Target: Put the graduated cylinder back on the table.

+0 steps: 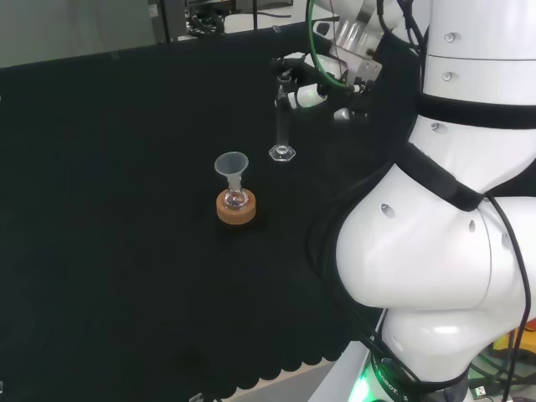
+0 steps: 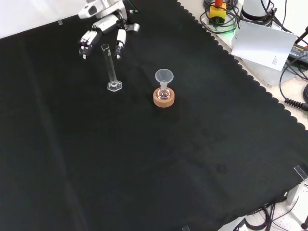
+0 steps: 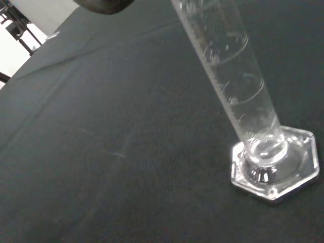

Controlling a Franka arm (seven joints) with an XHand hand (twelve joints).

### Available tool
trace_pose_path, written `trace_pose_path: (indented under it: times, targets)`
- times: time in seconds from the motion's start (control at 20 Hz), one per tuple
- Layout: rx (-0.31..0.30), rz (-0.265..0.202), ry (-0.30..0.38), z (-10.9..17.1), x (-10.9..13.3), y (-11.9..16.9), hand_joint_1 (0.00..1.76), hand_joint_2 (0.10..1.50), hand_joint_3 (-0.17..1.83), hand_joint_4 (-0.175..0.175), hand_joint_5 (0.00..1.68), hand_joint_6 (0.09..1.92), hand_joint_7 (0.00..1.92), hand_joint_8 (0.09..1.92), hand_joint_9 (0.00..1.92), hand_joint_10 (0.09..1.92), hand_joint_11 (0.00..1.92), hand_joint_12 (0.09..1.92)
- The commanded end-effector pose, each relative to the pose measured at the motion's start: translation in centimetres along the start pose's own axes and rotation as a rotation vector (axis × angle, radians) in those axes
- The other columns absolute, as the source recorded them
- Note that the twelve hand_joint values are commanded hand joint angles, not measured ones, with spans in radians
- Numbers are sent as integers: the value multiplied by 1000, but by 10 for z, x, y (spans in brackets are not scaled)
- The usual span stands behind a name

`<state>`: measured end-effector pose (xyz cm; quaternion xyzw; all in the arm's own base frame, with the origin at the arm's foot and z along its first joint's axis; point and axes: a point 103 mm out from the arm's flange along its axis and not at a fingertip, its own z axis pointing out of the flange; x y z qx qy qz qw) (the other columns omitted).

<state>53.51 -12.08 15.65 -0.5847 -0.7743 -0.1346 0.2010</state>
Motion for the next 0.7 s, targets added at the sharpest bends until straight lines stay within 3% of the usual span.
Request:
trace_pose_path:
  times: [0.05, 0.45, 0.7]
  targets:
    - [-47, 83, -78, -40, 5, -45, 727, 913, -175, -50, 250, 87, 15, 622, 534, 87, 165, 1399]
    - [-97, 132, -141, -77, 38, -102, 723, 914, -175, -50, 251, 87, 9, 624, 531, 87, 153, 1406]
    - [-153, 132, -171, -91, 62, -131, 722, 916, -175, -51, 266, 87, 27, 634, 540, 87, 150, 1408]
